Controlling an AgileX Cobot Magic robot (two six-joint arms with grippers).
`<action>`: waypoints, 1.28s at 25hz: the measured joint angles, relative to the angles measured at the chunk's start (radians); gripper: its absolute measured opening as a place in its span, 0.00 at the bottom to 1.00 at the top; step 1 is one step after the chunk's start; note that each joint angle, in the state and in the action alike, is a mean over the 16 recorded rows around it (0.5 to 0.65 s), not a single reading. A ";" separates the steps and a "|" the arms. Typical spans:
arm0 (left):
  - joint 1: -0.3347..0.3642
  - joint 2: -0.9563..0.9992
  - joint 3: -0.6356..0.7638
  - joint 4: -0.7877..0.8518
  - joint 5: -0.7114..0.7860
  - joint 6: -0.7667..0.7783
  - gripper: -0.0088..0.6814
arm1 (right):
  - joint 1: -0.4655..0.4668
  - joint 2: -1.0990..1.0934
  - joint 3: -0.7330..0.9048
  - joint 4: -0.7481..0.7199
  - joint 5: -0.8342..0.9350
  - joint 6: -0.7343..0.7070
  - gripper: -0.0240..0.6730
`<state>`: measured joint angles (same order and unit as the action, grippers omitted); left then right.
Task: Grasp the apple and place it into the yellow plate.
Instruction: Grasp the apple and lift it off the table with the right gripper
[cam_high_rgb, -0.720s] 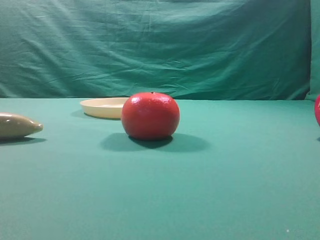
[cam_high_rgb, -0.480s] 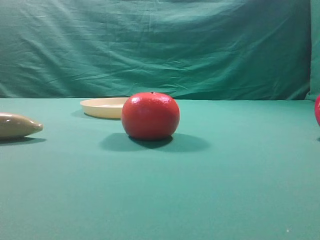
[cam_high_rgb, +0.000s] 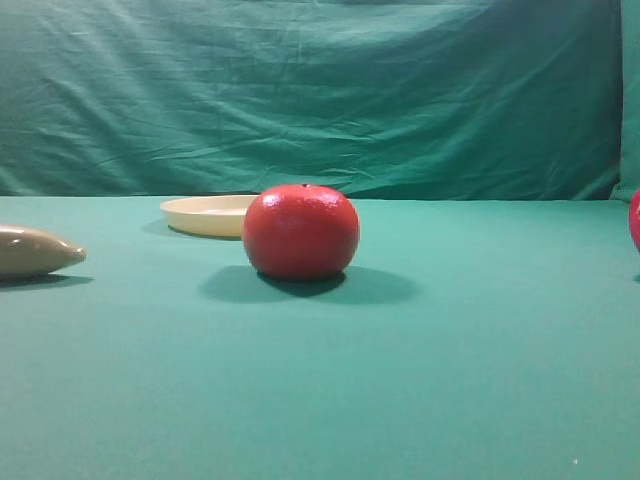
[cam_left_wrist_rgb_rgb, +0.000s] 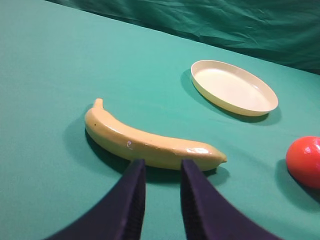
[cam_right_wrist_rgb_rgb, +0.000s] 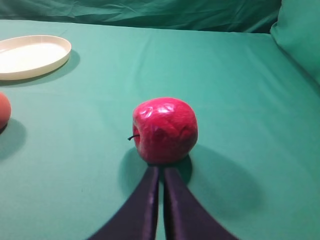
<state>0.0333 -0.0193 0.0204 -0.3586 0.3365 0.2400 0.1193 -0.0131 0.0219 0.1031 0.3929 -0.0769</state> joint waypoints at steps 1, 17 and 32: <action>0.000 0.000 0.000 0.000 0.000 0.000 0.24 | 0.000 0.000 0.000 0.000 0.000 0.000 0.03; 0.000 0.000 0.000 0.000 0.000 0.000 0.24 | 0.000 0.005 -0.030 0.200 -0.124 -0.019 0.03; 0.000 0.000 0.000 0.000 0.000 0.000 0.24 | 0.000 0.408 -0.328 0.291 0.126 -0.227 0.03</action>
<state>0.0333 -0.0193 0.0204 -0.3586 0.3365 0.2400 0.1193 0.3949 -0.3064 0.3939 0.5186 -0.3037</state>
